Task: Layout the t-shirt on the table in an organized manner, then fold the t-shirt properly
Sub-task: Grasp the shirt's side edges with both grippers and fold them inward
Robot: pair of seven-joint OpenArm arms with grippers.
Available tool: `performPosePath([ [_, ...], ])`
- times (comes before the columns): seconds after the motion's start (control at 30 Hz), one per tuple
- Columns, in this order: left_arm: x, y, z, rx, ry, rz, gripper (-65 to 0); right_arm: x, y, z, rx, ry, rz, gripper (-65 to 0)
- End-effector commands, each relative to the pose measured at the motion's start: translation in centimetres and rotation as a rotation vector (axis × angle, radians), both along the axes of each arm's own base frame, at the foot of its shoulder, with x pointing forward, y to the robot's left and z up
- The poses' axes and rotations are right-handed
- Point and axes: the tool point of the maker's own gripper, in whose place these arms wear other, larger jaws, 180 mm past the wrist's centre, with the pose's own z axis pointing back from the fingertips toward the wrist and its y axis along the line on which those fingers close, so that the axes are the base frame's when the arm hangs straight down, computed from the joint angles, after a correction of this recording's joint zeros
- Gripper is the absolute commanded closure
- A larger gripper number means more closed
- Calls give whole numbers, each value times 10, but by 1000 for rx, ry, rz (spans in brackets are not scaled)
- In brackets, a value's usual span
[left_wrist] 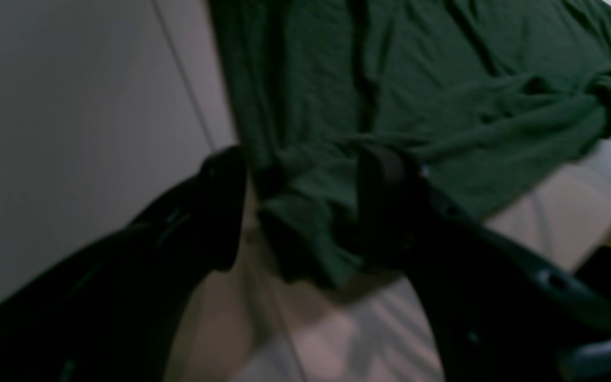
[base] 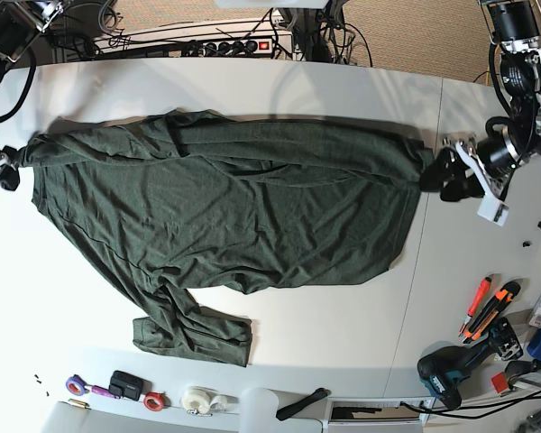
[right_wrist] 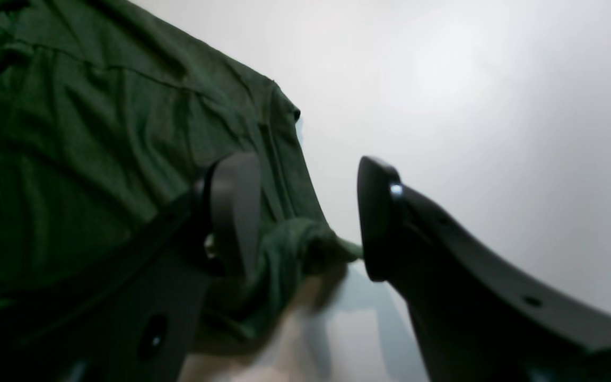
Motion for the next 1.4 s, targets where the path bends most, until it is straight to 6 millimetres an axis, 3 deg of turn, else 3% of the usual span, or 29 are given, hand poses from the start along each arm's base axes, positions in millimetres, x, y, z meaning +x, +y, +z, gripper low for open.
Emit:
performPosePath([
  [0.0, 16, 9, 19, 8, -77, 32, -335, 13, -12, 31, -45, -91, -9, -293],
  [0.17, 49, 25, 33, 83, -134, 113, -335, 37, -11, 58, -53, -214, -13, -292],
  [0.33, 92, 18, 29, 65, -105, 110, -335, 74, 8, 71, -104, -220, 61, -292],
  [0.53, 134, 1, 2, 20, 24, 73, -335, 120, 43, 63, -238, -139, 168, -292],
  [0.67, 151, 2, -8, -8, 100, 85, -335, 144, 55, 42, -271, -68, 207, -292],
  [0.83, 154, -1, -10, -90, 161, 85, -335, 164, 39, 14, -146, -31, 133, -292],
  [1.03, 152, -16, -18, -136, 187, 78, -335, 184, 30, 5, -1, -65, 45, -292],
  [1.17, 153, -38, -22, -172, 193, 62, -335, 183, 37, -11, 44, -44, 33, -292],
  [1.37, 155, -76, -26, -197, 187, 22, -335, 189, 67, -33, 90, -17, 66, -292],
])
